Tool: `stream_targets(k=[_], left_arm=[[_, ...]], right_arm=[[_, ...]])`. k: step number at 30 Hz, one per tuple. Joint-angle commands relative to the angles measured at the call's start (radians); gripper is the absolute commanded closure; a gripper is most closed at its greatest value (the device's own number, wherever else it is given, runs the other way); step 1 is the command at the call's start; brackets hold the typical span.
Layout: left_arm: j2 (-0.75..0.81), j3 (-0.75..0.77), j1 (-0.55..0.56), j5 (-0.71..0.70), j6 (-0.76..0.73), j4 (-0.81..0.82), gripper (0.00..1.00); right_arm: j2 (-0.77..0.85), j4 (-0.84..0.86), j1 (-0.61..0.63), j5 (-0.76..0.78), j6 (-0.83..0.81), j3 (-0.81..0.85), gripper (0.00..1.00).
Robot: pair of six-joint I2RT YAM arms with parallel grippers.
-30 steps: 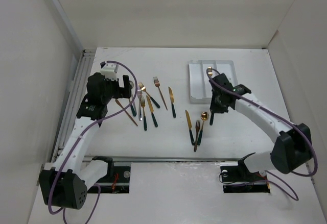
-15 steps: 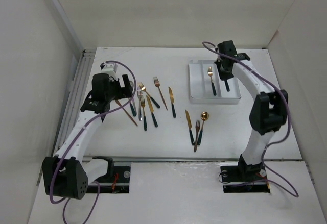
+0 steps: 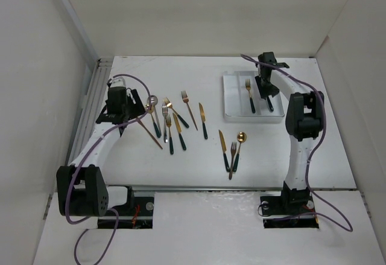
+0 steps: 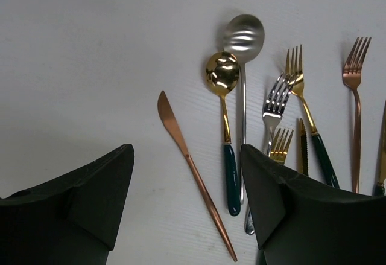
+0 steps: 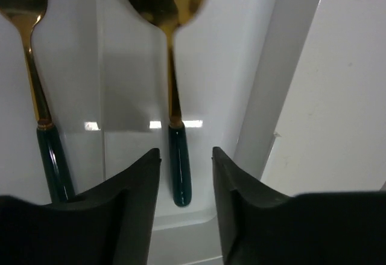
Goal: Sort the eating utensils into containers
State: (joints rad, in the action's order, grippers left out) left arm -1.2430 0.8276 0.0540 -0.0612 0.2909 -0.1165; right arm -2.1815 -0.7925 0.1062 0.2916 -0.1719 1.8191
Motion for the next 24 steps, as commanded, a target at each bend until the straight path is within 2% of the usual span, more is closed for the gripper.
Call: stream_targets(k=[1,2,6,9,16,24], left_arm=[[-0.012,0.051,-0.006,0.019,0.048,-0.020,0.32],[-0.025,0.065,-0.006,0.030,0.048,-0.020,0.32],[-0.052,0.076,-0.006,0.031,0.039,-0.038,0.32],[-0.076,0.096,-0.006,0.041,0.030,-0.049,0.31],[-0.107,0.125,0.003,0.064,0.044,-0.094,0.29],[-0.228,0.223,0.015,0.083,0.180,-0.305,0.28]], right_arm=[[-0.009,0.032,0.007,0.032,0.041,0.036,0.52],[-0.009,0.032,0.007,0.041,0.057,0.025,0.46],[0.034,0.042,0.007,0.084,0.103,-0.003,0.37],[0.097,0.067,0.007,0.139,0.147,-0.026,0.36],[0.276,0.108,0.007,0.097,0.307,-0.084,0.34],[0.465,0.154,0.153,0.049,0.382,-0.219,0.31]])
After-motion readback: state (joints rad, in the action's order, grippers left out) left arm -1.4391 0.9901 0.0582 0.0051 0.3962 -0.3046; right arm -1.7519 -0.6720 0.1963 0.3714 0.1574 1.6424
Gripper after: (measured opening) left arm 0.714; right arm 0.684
